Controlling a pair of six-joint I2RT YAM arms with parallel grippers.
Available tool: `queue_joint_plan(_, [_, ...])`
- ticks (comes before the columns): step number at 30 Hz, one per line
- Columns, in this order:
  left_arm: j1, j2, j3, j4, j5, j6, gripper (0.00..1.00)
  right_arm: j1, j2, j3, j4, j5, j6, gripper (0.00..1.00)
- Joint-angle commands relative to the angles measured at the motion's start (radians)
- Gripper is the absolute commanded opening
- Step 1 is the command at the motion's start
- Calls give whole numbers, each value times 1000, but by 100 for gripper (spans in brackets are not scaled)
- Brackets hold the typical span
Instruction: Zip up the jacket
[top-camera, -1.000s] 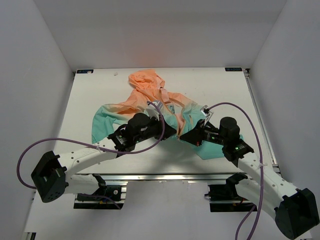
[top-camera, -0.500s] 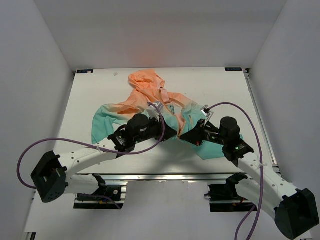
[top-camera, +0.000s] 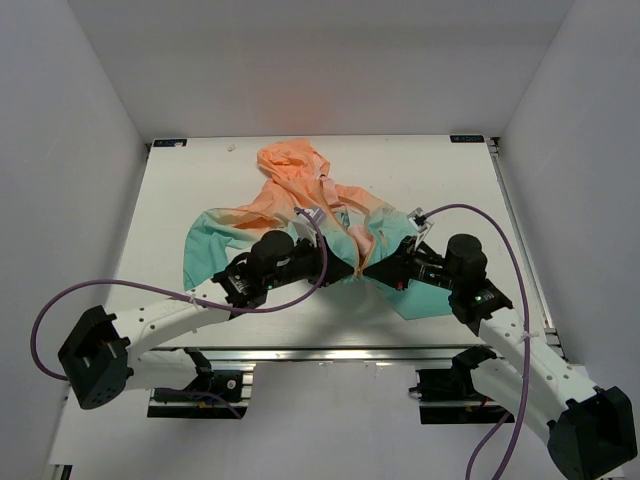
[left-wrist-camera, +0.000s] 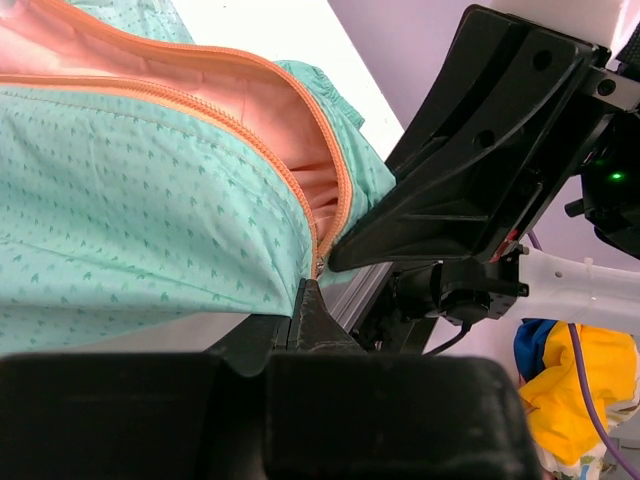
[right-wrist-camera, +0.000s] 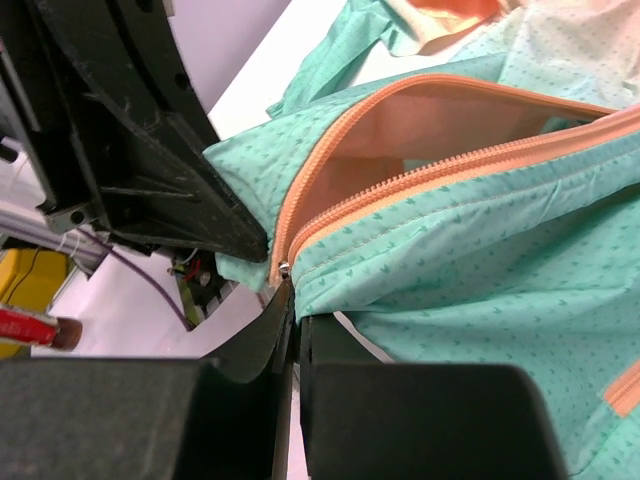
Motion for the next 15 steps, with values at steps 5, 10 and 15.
queue_joint_plan(5, [10, -49, -10, 20, 20, 2, 0, -26, 0, -16, 116, -232, -56, 0])
queue_joint_plan(10, [21, -76, -25, 39, 32, 0, 0, -46, 4, -31, 129, -285, -73, 0])
queue_joint_plan(15, [29, -102, -40, 45, 43, 2, 0, -86, 12, -34, 119, -338, -99, 0])
